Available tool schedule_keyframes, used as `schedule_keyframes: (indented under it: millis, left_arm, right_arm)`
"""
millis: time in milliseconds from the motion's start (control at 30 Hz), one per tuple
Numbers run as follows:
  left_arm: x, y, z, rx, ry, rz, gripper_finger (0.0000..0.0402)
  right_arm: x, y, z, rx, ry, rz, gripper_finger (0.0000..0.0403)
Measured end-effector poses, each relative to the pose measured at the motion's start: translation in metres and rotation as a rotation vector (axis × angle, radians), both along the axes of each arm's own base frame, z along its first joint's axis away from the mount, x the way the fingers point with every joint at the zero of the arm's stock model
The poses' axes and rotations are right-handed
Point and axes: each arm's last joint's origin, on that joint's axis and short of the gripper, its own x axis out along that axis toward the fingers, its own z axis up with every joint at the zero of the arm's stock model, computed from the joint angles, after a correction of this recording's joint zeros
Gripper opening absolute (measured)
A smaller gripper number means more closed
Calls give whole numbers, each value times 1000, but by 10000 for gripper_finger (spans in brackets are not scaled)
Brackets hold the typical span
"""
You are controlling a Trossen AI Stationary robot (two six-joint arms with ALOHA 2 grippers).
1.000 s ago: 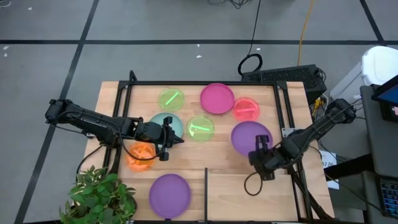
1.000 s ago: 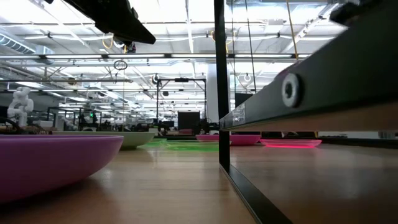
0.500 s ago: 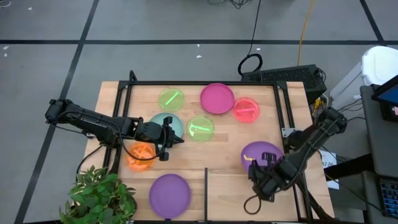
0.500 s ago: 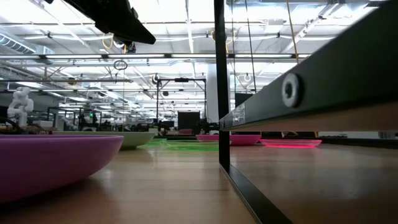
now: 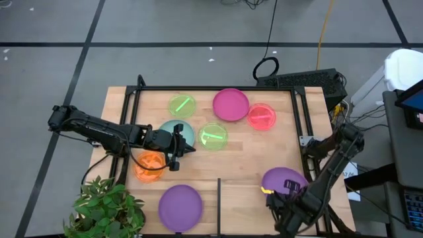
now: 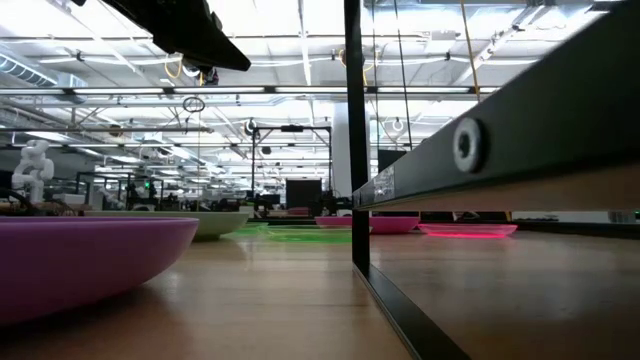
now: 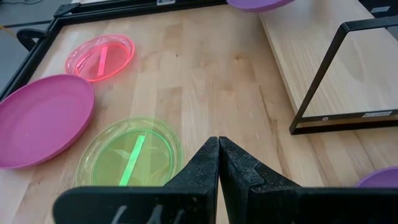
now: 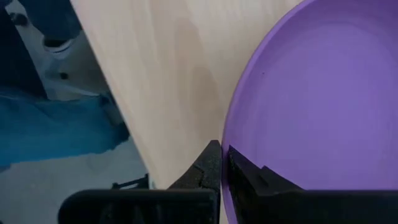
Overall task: Place and stack plates onto a shelf
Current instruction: Put the right purple plate on the shelf
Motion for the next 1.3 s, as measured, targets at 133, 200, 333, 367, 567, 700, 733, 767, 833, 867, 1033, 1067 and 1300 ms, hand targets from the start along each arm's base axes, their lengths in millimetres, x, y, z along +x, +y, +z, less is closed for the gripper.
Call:
schedule_keyframes:
  millis: [133,200,333,367,567,700,733,767,833,867,1033,1067,1300]
  left_arm:
    - [0,0,0,-1,0,1,17]
    - [0,0,0,-5,0,3,17]
    - [0,0,0,-4,-1,3,17]
    - [0,0,0,-5,-2,3,17]
    - [0,0,0,-5,-3,3,17]
    - [0,0,0,-5,-4,3,17]
    - [0,0,0,-5,-4,3,17]
    - [0,0,0,-5,-4,3,17]
    - [0,0,0,-5,-4,3,17]
    - [0,0,0,-5,-4,3,17]
    - [0,0,1,-8,-6,6,17]
    - [0,0,1,-11,-6,8,17]
    - [0,0,1,-21,-6,14,17]
  right_arm:
    - [-4,11,-4,27,7,-34,0]
    - [-6,15,-4,38,1,-33,0]
    - [-12,19,-4,41,5,-54,0]
    - [-14,20,-4,41,6,-54,0]
    - [-16,26,-3,71,-11,-69,0]
    - [-17,29,-5,79,-16,-71,0]
    - [-17,30,-7,76,-10,-77,0]
    - [-17,32,-8,76,-7,-82,0]
    - [-16,35,-11,83,-10,-79,0]
    - [-16,37,-12,88,-13,-77,0]
    - [-17,44,-16,103,-12,-94,0]
    - [-18,46,-17,109,-9,-90,0]
    - [-28,55,-18,142,5,-109,0]
